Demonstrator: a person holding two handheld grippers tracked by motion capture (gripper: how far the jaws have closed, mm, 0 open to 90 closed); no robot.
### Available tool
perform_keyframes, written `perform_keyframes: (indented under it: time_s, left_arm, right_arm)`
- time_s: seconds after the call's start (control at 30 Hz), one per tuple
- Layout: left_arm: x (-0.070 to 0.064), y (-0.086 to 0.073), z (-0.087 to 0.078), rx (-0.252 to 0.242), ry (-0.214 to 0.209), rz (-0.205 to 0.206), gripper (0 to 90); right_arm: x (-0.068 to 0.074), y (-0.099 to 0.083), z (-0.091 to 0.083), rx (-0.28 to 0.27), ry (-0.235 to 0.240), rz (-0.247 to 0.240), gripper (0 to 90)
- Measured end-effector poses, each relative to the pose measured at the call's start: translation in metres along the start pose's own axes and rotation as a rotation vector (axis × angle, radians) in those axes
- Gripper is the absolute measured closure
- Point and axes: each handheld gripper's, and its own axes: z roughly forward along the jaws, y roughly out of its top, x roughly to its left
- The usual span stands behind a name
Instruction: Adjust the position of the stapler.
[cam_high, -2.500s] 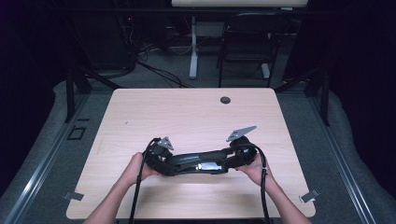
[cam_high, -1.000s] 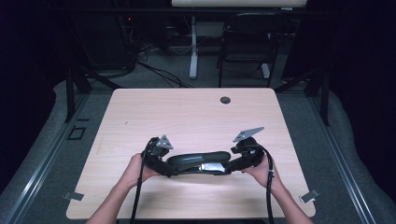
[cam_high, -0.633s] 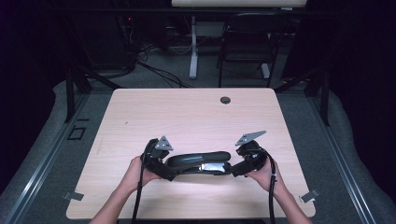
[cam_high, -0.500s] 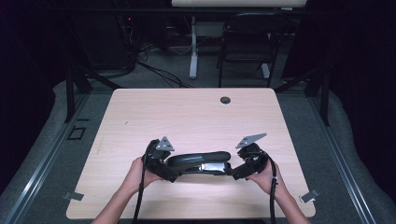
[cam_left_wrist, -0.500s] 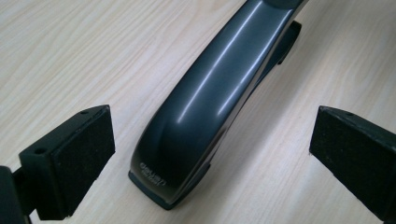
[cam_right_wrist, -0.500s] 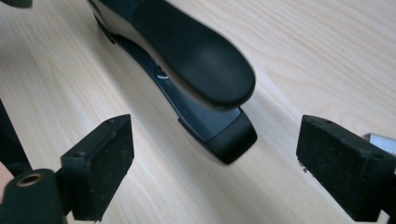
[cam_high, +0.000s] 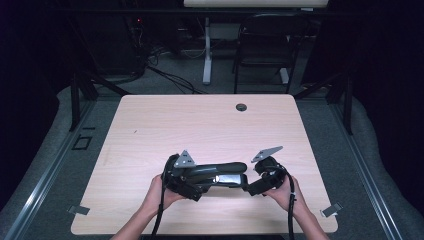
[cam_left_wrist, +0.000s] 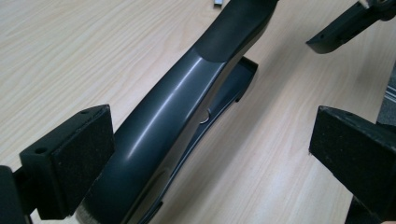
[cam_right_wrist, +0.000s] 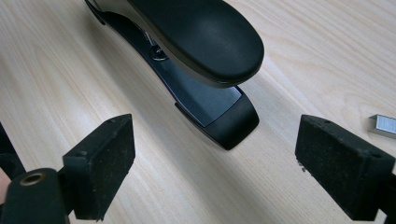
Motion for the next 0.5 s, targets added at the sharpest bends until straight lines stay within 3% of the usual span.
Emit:
perform_keyframes:
  time_s: [0.5]
  left_arm:
    - [-0.009, -0.002, 0.014, 0.021, -0.029, -0.017, 0.2]
  right_arm:
    - [-0.001, -0.002, 0.006, 0.017, -0.020, 0.003, 14.1]
